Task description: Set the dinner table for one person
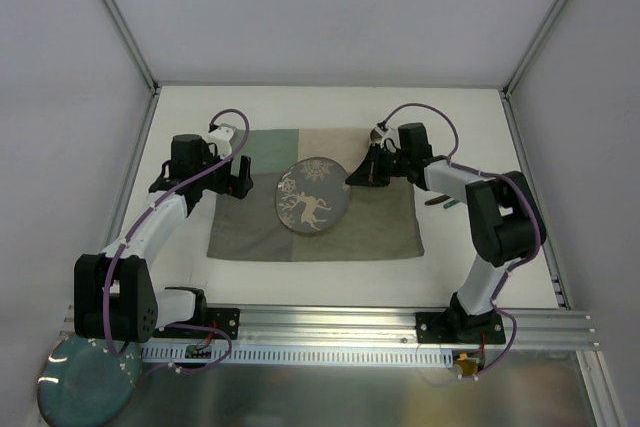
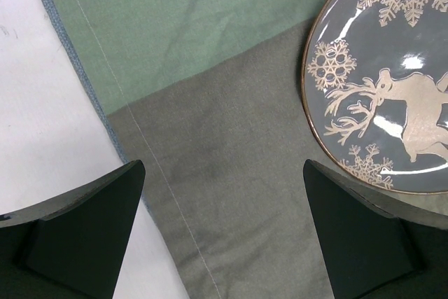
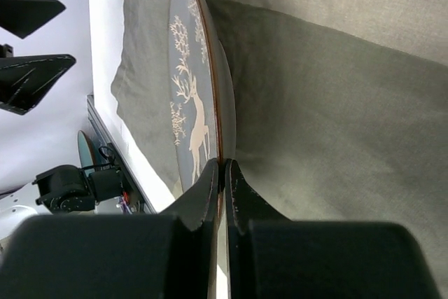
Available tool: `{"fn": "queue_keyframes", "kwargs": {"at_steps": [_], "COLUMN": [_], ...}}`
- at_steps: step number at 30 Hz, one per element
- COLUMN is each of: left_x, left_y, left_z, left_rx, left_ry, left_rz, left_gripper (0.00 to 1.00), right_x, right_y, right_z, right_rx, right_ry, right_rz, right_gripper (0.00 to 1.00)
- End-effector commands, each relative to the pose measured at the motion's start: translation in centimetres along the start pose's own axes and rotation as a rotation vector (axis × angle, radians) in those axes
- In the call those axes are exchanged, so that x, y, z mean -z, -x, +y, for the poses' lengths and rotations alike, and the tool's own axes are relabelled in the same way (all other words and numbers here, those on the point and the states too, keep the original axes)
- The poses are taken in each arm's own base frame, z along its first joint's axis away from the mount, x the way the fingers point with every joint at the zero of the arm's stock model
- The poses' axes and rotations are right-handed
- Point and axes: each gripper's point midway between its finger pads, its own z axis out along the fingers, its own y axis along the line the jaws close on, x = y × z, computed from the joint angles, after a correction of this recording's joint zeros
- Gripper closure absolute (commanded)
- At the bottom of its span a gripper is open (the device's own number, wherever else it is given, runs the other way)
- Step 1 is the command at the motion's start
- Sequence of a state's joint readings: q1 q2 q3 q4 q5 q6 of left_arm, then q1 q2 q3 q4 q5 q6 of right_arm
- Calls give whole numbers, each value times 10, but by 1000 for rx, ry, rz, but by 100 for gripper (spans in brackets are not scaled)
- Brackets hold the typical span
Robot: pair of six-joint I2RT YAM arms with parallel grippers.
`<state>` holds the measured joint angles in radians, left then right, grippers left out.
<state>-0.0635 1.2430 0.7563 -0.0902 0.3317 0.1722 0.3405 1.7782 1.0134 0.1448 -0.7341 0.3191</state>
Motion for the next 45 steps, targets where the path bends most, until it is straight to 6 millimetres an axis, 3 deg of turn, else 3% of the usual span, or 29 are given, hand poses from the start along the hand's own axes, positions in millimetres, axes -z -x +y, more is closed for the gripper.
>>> {"fn": "queue_keyframes", "kwargs": {"at_steps": [1, 7, 9, 11, 14, 16, 25, 32, 33, 35, 36, 38, 41, 45], "left_x": [6, 1, 0, -2, -4, -4, 1, 26, 31, 40, 45, 55, 70, 83], "left_y": [12, 9, 7, 5, 5, 8, 23, 51, 55, 65, 70, 81, 104, 143], "left_z": [-2, -3, -4, -4, -5, -6, -6, -10, -10, -10, -9, -9, -15, -47], "left_rx": [-20, -6, -4, 1, 5, 3, -9, -40, -47, -57, -63, -76, -149, -319], "left_ry": [-11, -23, -28, -36, -46, -53, -52, -35, -32, -17, -6, 10, 32, -13], "left_rz": [-51, -35, -30, -21, -17, -23, -49, -114, -121, -149, -157, -186, -240, -306], "left_gripper": [1, 1, 1, 1, 1, 1, 1, 1, 1, 1, 1, 2, 15, 20], "right_x": [0, -8, -10, -11, -7, -5, 21, 81, 97, 120, 140, 167, 222, 295], "right_y": [17, 18, 18, 20, 26, 30, 64, 100, 104, 112, 117, 126, 136, 139], "right_z": [20, 6, 0, -2, -5, -8, -3, 29, 44, 48, 62, 60, 65, 56], "right_rx": [81, 64, 52, 53, 67, 69, 123, 381, 445, 500, 590, 642, 728, 715], "right_ry": [75, 48, 40, 35, 23, 13, -11, -114, -124, -218, -247, -378, -543, -755], "right_rz": [-25, -10, -1, 2, -9, -13, -82, -218, -253, -295, -335, -382, -487, -590], "right_gripper": [100, 100, 88, 87, 75, 59, 51, 42, 41, 40, 37, 35, 30, 24]}}
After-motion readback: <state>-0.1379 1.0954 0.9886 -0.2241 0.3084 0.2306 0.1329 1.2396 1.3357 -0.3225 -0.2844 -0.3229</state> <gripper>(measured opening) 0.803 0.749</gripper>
